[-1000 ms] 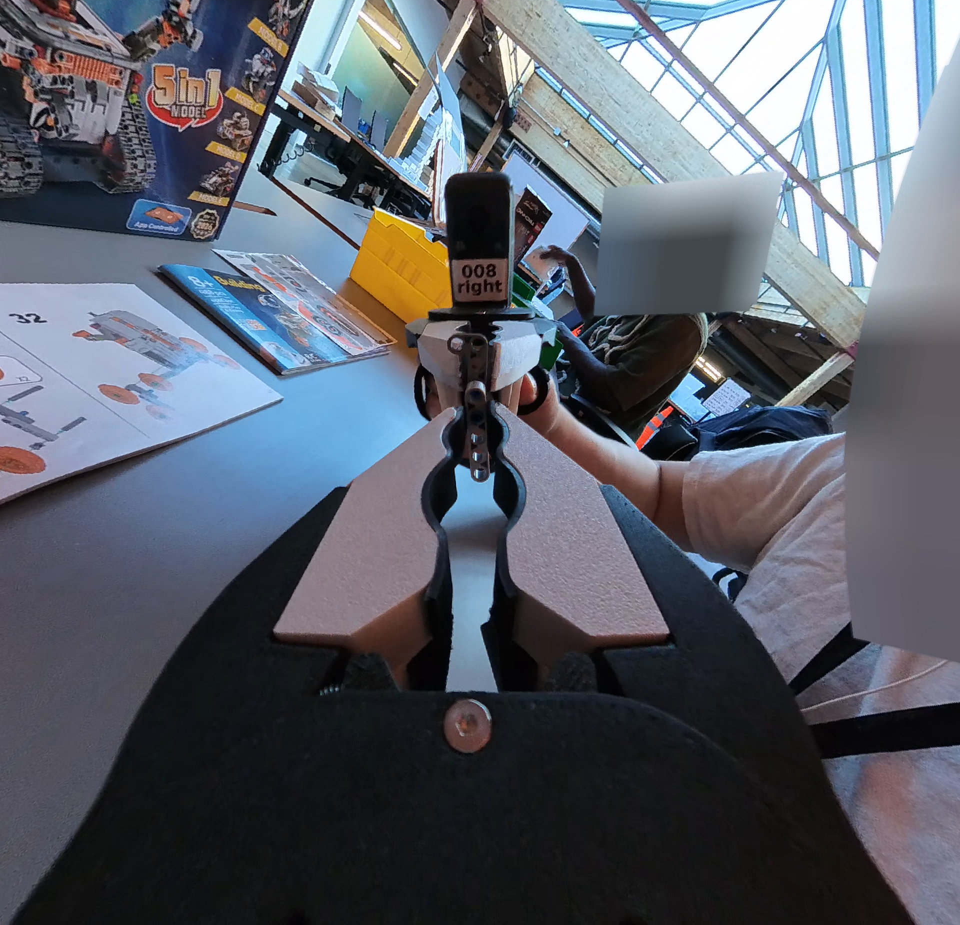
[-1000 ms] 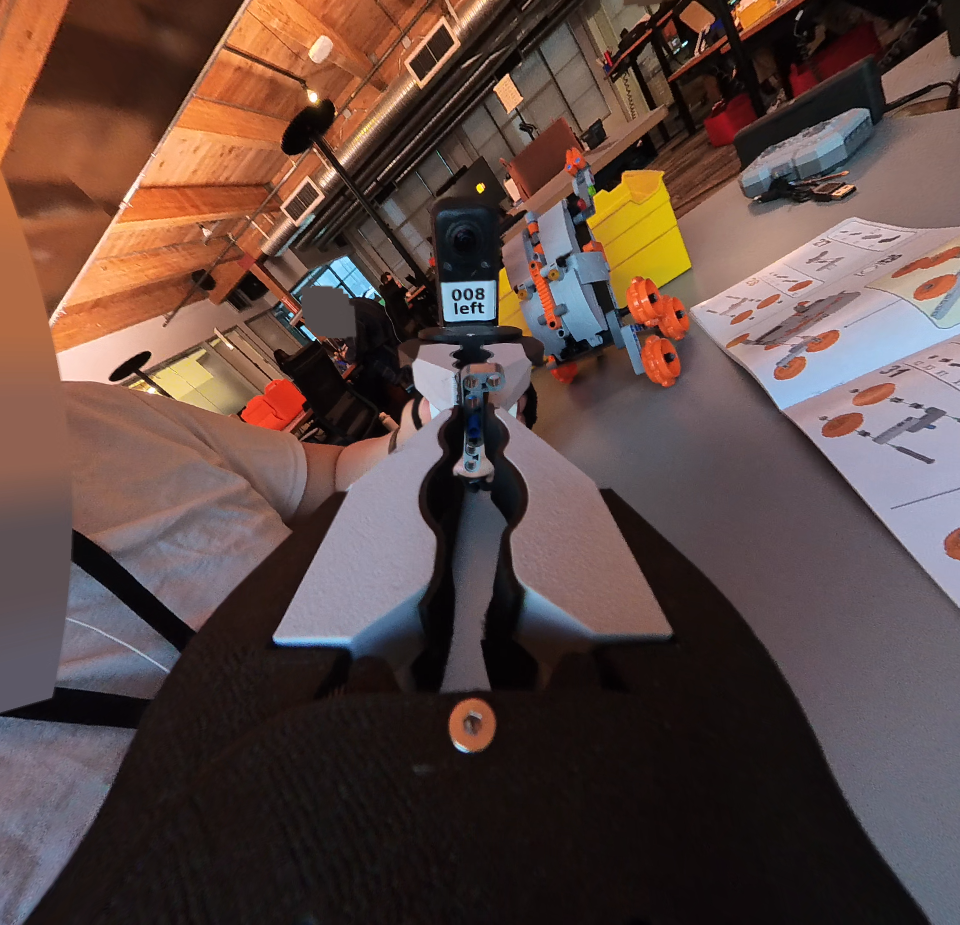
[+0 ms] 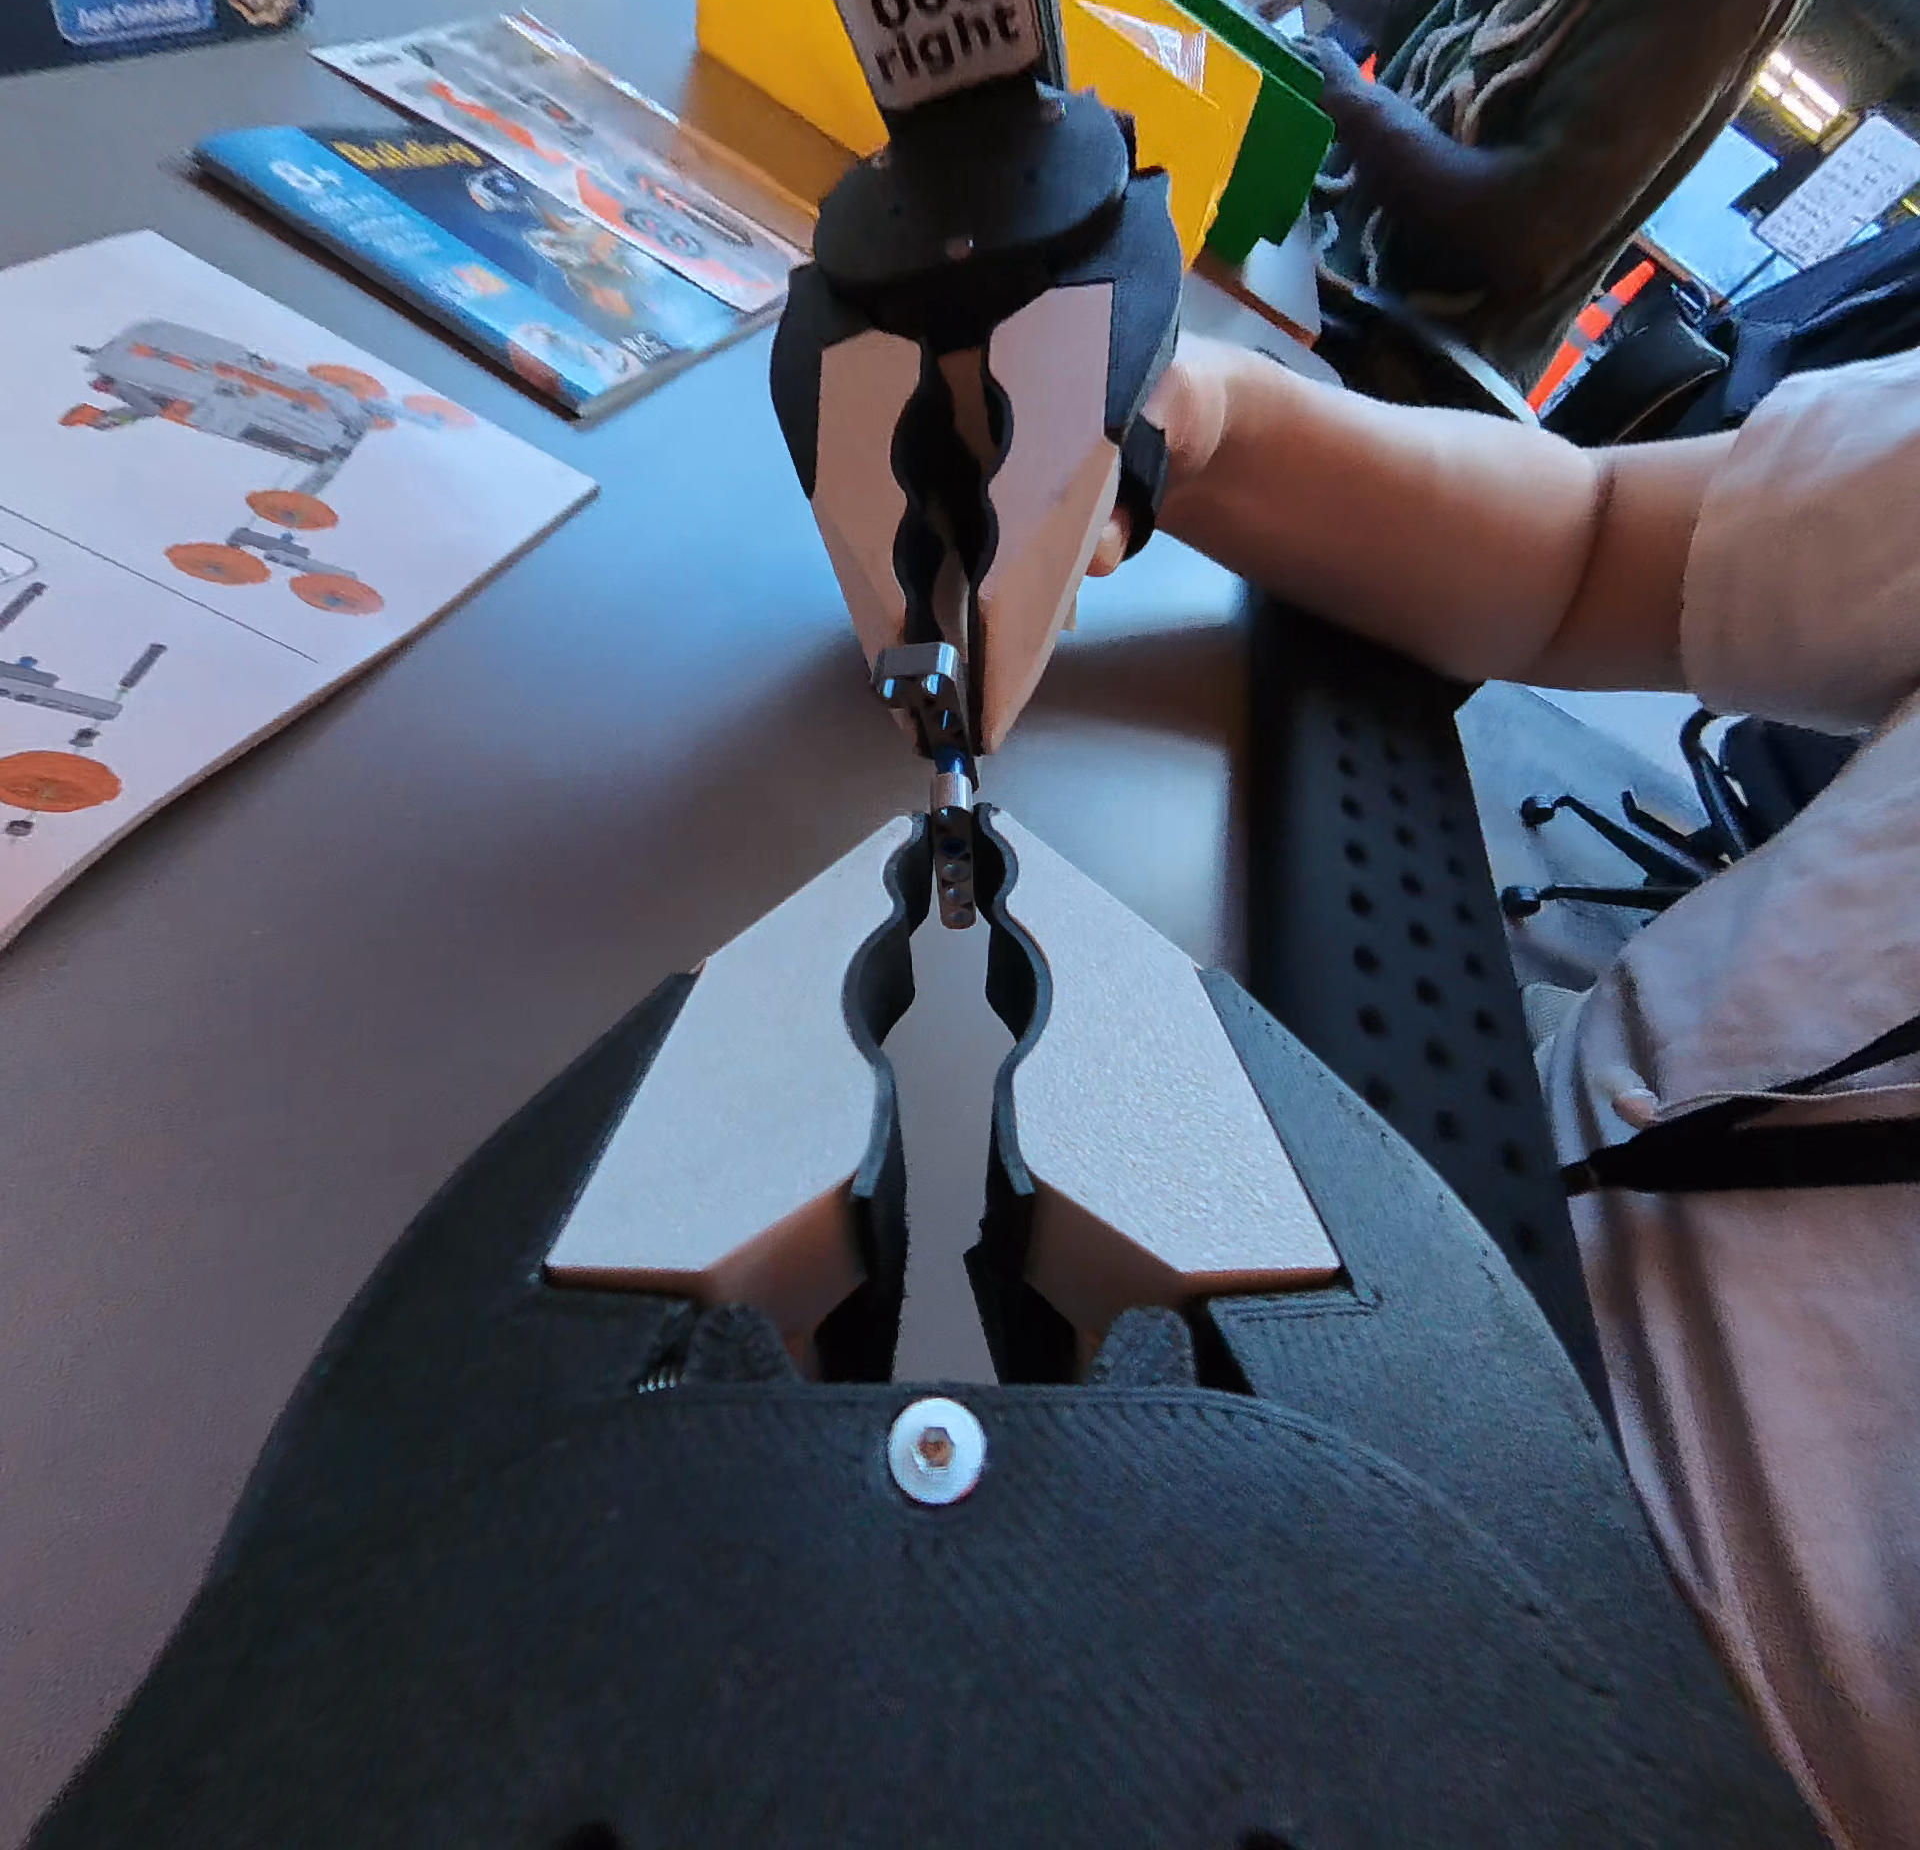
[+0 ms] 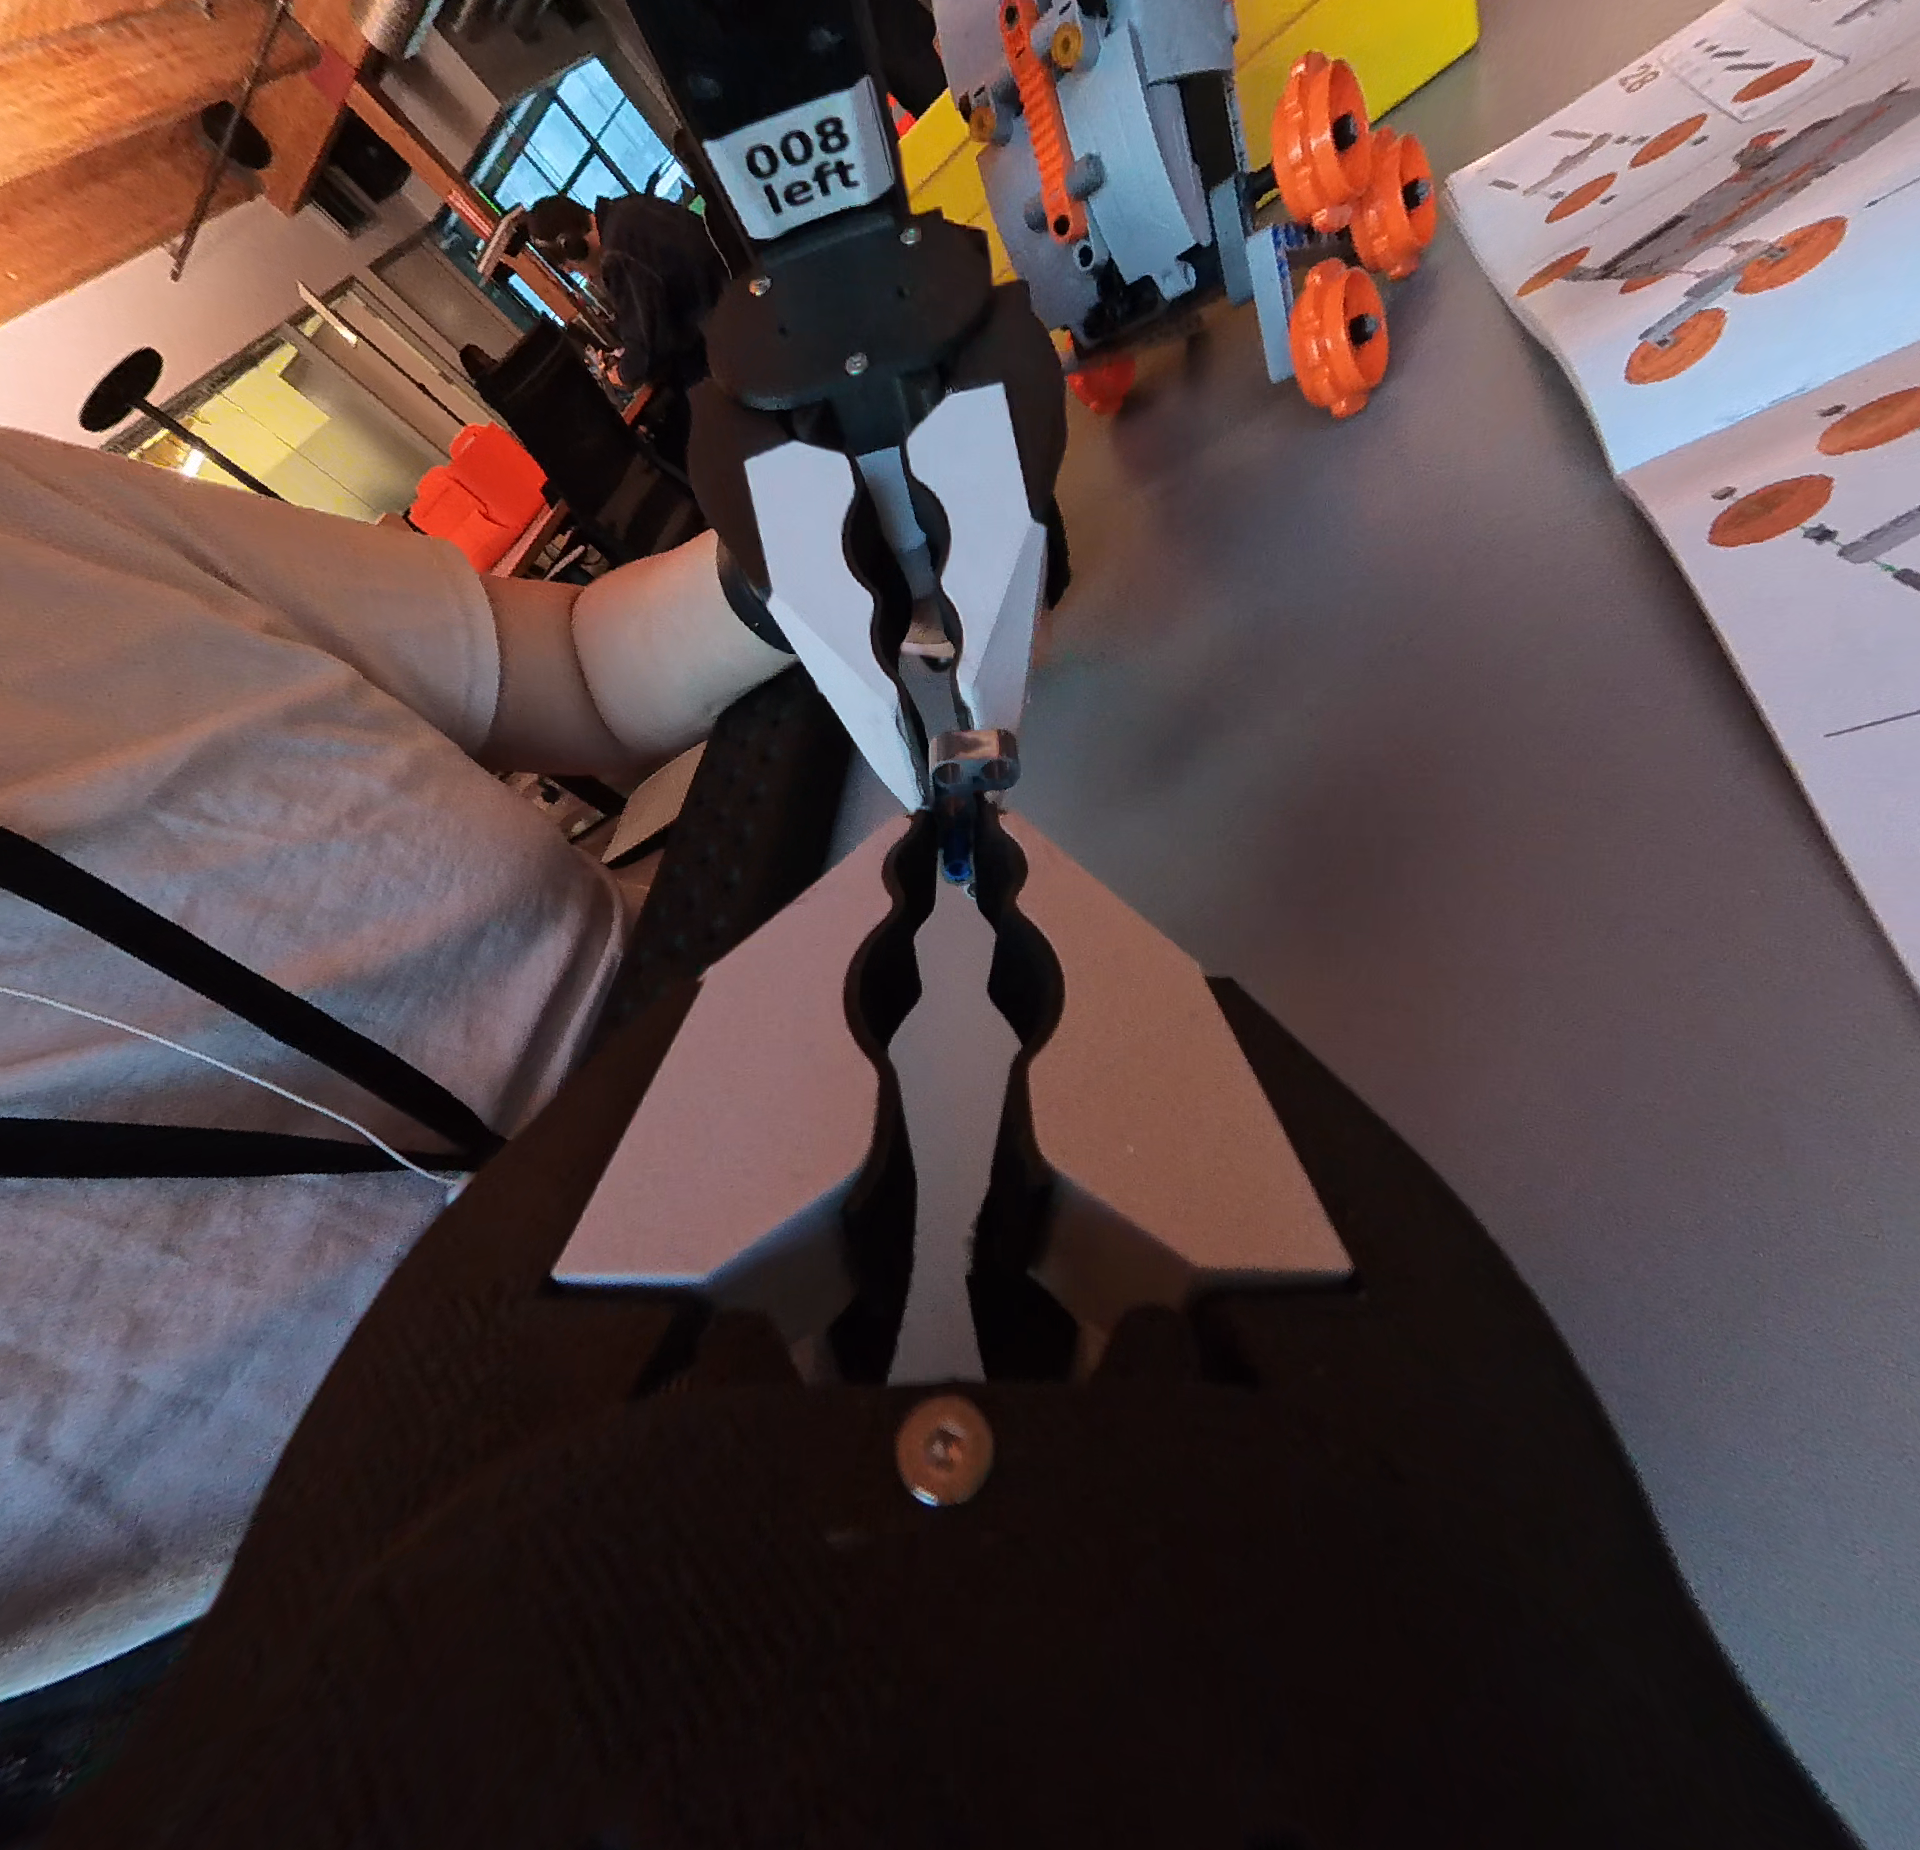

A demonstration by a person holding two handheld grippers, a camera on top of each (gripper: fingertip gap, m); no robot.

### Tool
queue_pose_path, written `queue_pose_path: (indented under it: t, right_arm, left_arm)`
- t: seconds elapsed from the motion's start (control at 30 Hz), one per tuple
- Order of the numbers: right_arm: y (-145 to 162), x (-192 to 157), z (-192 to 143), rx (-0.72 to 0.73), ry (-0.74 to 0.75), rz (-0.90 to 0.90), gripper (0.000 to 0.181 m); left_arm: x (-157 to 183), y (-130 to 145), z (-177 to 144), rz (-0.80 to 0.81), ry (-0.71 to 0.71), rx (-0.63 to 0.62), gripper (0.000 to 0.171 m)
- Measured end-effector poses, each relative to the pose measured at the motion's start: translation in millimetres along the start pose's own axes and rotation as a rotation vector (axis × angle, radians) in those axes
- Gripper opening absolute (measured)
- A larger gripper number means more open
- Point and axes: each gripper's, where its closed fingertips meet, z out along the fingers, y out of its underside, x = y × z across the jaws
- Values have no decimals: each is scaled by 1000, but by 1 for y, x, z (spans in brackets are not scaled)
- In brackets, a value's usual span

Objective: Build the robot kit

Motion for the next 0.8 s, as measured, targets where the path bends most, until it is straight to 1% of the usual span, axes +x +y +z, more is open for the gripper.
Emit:
queue_pose_path:
  t: [0.1,0.23,0.33,0.43,0.8]
  right_arm:
    - [2,2,0,-11,5,-20,7]
    - [11,4,3,-71,31,-52,7]
    - [17,6,6,-98,30,-33,7]
    - [26,8,9,-160,53,-50,7]
    - [29,4,11,-199,63,-98,7]
  left_arm:
    - [-1,2,3,-9,25,7,5]
    - [-1,13,8,33,13,-58,5]
    - [-1,19,9,16,27,-84,5]
    - [-1,30,13,41,16,-149,5]
    - [4,33,13,95,25,-167,5]
